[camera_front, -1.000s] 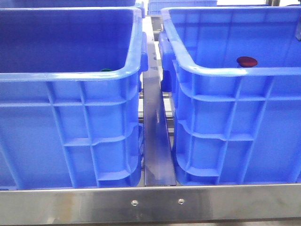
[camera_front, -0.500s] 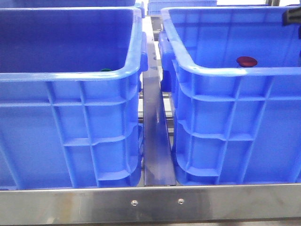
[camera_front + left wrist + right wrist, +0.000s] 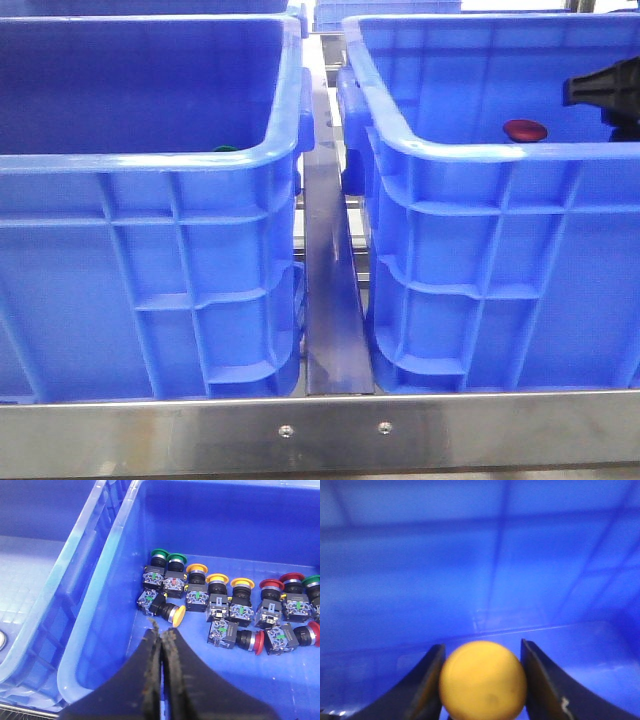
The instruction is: Pick red and yellow buttons and place in box
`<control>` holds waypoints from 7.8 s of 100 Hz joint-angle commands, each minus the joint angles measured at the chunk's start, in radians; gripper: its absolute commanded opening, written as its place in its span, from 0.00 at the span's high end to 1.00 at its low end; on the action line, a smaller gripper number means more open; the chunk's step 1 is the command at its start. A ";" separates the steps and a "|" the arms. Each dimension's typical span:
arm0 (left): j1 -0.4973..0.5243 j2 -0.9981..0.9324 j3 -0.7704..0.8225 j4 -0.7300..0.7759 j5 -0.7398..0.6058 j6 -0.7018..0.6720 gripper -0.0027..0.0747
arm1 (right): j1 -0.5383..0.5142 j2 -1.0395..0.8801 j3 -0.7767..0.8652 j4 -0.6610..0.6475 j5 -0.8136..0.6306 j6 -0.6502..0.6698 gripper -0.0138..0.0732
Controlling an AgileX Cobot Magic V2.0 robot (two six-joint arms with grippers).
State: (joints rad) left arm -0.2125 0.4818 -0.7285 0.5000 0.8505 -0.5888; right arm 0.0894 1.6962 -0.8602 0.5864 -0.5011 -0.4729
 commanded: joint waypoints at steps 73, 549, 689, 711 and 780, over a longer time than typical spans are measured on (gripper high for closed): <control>0.001 0.006 -0.026 0.027 -0.061 0.000 0.99 | -0.060 0.061 -0.092 -0.035 -0.059 0.066 0.59; 0.177 -0.301 0.305 -0.416 -0.514 0.542 0.99 | -0.101 -1.221 0.297 0.024 0.672 -0.031 0.95; 0.206 -0.517 0.779 -0.454 -0.976 0.602 0.99 | -0.101 -1.221 0.297 0.024 0.671 -0.031 0.95; 0.206 -0.517 0.779 -0.454 -0.976 0.602 0.99 | -0.101 -1.221 0.297 0.024 0.671 -0.031 0.95; 0.206 -0.517 0.779 -0.454 -0.976 0.602 0.99 | -0.101 -1.221 0.297 0.023 0.656 -0.031 0.95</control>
State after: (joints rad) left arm -0.0099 -0.0052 -0.0053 0.0461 -0.0418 0.0165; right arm -0.0059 0.4730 -0.5383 0.5971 0.2296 -0.4984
